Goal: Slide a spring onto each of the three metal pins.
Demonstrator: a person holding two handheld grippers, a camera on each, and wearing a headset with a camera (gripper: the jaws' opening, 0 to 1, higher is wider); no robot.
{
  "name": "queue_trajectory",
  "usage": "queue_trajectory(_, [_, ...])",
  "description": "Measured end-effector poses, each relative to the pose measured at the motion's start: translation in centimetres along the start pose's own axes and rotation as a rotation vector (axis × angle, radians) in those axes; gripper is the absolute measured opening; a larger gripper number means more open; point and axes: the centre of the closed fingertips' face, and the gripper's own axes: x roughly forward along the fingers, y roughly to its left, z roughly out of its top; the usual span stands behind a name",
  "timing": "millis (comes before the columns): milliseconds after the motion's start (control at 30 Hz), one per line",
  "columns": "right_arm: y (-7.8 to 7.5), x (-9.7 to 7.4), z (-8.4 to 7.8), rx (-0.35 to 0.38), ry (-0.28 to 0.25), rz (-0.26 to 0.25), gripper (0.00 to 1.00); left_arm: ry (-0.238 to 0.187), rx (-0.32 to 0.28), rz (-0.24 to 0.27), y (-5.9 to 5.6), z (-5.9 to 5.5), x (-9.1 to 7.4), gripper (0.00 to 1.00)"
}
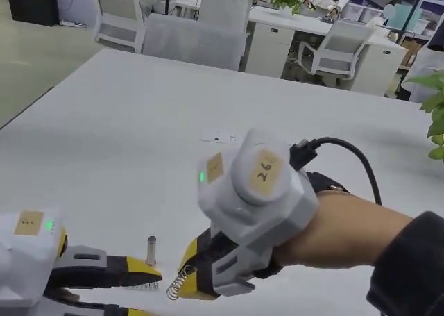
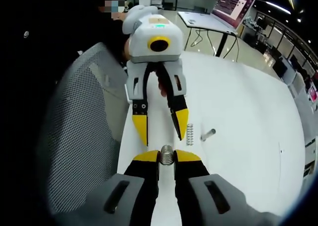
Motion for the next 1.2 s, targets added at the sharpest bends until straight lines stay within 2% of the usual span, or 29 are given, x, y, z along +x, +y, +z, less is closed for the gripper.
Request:
queue_trajectory(500, [-0.5,-0.4,-1.0,0.021,0.017,-0.008,0.08,-0.01,-0.051,0.121,1.8,-1.5,-2.7,0.4])
queue_trajectory(733, [-1.3,-1.2,-1.8,0.042,0.021,-0.031,0.08,-0.002,-0.067,0.171,2.4,-2.5,-3.7,0.43])
queue_trajectory(1200, [-4.0,-3.5,-4.2,0.096,0.065,-0.109,0.08,-0.025,-0.109,0.222,2.5,-3.0,-4.5,0.47])
